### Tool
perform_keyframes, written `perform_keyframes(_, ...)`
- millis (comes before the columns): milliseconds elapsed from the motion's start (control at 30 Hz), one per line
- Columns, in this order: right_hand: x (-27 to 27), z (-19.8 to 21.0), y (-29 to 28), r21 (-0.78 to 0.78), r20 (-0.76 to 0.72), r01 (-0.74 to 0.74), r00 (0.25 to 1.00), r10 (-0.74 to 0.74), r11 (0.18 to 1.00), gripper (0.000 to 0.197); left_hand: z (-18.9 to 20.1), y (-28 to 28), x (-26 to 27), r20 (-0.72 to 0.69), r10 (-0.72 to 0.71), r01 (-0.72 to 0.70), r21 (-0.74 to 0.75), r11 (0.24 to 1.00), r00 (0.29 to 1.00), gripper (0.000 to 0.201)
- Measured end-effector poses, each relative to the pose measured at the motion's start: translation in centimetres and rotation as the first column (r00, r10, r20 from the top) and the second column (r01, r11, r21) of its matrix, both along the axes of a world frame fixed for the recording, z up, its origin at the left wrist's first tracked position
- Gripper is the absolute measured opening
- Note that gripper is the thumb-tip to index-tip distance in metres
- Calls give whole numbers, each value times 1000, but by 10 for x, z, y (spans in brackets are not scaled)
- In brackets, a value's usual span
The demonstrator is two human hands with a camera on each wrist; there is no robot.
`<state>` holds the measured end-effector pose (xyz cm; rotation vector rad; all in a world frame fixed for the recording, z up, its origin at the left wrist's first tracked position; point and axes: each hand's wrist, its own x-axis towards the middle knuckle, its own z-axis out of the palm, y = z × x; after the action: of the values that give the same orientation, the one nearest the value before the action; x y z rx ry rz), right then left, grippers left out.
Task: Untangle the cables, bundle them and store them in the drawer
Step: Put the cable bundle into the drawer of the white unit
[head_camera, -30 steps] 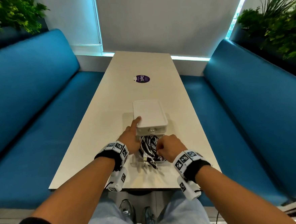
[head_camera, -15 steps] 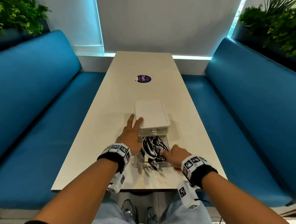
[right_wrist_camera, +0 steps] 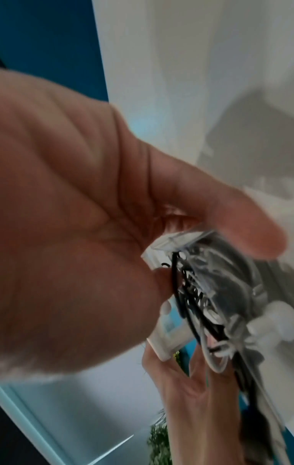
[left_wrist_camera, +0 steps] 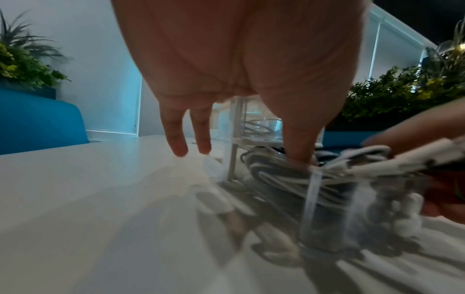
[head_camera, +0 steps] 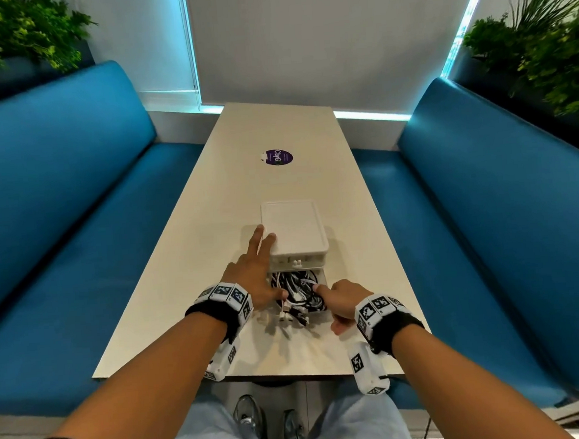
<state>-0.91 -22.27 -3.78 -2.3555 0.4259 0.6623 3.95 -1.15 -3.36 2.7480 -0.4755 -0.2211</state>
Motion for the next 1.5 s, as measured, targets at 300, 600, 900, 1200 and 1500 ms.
perform_keyframes(300, -3, 15, 13, -144, -51, -207, 978, 202, 968, 86, -5, -13, -1, 161, 58, -77, 113, 991, 985, 112)
perform_keyframes(600, 12, -4, 26, -302, 94, -72, 990, 105, 950, 100, 2, 2, 4, 70, 3, -4, 3, 1000, 998, 97)
perform_keyframes(900, 12, 3, 16, -325, 70, -105, 988, 135, 940, 77, 0, 14, 14, -94, -134, 110, -221, 969, 986, 111)
perform_keyframes(1200, 11, 1, 18, -215, 72, -116, 988, 134, 970, 92, -9, -3, 12, 19, -45, 46, -25, 999, 999, 122)
perform_keyframes(1500, 11, 7, 12, -96, 124, -282, 948, 293, 955, 63, -10, 6, 19, -71, -88, 71, -220, 973, 994, 105)
